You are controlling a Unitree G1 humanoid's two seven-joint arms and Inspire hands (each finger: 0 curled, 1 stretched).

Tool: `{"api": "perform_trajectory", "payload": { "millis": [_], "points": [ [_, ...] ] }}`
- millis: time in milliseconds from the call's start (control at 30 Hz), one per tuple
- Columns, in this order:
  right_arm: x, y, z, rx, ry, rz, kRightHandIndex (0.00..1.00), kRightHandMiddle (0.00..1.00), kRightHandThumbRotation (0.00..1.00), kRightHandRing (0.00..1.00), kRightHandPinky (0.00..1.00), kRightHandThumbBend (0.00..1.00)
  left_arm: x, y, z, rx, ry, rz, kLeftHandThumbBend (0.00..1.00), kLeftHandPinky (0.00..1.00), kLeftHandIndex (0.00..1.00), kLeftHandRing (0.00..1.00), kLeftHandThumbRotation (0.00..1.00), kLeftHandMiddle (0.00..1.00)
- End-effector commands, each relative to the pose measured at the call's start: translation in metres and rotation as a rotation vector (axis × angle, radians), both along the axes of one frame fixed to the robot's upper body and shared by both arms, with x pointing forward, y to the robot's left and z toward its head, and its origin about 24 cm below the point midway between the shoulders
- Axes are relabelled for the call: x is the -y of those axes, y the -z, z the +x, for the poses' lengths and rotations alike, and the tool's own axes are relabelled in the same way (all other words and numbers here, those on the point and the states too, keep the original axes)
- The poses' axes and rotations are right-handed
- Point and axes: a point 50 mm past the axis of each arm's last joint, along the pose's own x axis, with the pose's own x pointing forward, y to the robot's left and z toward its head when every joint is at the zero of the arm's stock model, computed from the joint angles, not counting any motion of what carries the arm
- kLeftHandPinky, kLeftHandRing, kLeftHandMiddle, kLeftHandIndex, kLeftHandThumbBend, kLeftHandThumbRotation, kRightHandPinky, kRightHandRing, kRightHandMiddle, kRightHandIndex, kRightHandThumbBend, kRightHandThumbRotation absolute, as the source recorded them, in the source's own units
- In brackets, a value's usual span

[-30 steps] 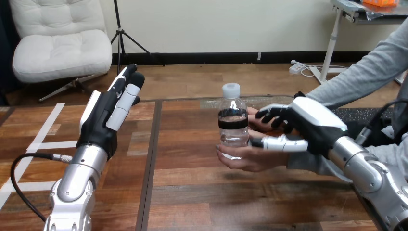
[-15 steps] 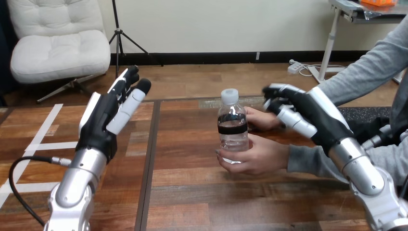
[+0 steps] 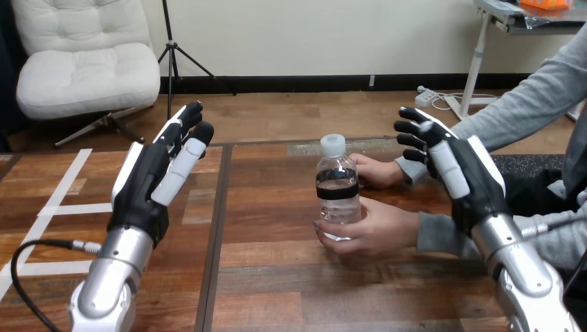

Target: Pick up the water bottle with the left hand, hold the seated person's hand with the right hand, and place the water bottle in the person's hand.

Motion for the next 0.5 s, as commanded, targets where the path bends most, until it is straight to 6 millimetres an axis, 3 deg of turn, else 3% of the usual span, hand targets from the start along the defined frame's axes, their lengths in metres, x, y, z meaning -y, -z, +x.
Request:
{"api": "perform_trajectory", "payload": {
  "millis": [0, 267, 467],
  "points": [
    [-0.006, -0.019, 0.002, 0.073, -0.007, 0.114, 0.92, 0.9, 1.0, 0.9, 0.92, 1.0, 0.007, -0.024, 0.001, 0.128, 0.016, -0.026, 0.83, 0.86, 0.91, 0.93, 0.87, 0.94],
    [-0.012, -0.024, -0.009, 0.065, -0.018, 0.242, 0.95, 0.92, 1.0, 0.95, 0.99, 1.0, 0.009, -0.026, -0.009, 0.154, 0.028, -0.095, 0.74, 0.87, 0.89, 0.92, 0.87, 0.93],
    [-0.013, -0.026, -0.015, 0.059, -0.027, 0.285, 0.96, 0.93, 1.0, 0.96, 1.0, 1.0, 0.01, -0.026, -0.013, 0.155, 0.035, -0.103, 0.74, 0.88, 0.89, 0.92, 0.88, 0.93]
  ]
}}
